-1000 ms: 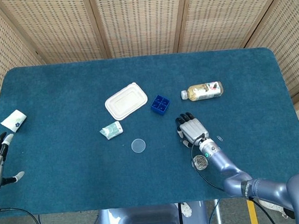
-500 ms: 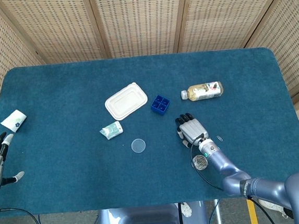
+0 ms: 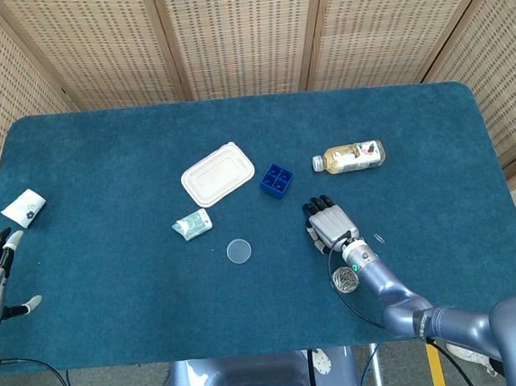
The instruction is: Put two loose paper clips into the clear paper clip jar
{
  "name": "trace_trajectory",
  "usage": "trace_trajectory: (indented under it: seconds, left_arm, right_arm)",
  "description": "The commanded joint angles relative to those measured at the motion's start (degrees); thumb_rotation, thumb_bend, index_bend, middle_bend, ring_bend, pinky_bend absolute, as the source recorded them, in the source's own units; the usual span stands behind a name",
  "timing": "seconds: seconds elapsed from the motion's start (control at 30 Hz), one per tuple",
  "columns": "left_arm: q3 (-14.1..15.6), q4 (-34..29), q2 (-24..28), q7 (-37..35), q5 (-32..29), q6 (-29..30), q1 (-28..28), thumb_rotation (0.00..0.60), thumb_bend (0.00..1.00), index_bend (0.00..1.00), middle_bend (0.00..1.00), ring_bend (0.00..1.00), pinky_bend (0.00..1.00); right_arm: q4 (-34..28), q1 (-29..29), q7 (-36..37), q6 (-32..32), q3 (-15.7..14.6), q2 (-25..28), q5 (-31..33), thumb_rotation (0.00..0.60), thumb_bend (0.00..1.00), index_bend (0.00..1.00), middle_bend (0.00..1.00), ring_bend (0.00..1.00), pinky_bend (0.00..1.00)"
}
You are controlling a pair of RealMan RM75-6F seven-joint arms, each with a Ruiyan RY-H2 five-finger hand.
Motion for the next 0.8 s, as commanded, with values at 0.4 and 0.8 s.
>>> trace_trajectory:
  seconds: [0.4, 0.8]
  left_arm:
    - [0.3, -0.4, 0.6, -1.1, 1.2, 0.6, 0.3, 0.6, 0.11, 0.0, 0.0, 0.0, 0.0]
    - [0.7, -0.7, 0.6, -1.0, 2.0, 0.8, 0.4, 0.6, 0.11, 0.0, 0.0, 0.0, 0.0]
  right_arm:
    - [-22.6, -4.6, 1.7, 9.5, -3.2, 16.1, -13.5, 0.6, 0.47, 0.63, 0.13, 0.0, 0.0]
    - [-26.9, -9.3, 4.2, 12.3, -8.5, 21.5, -19.7, 0.6, 0.47, 0.63, 0.13, 0.0, 0.0]
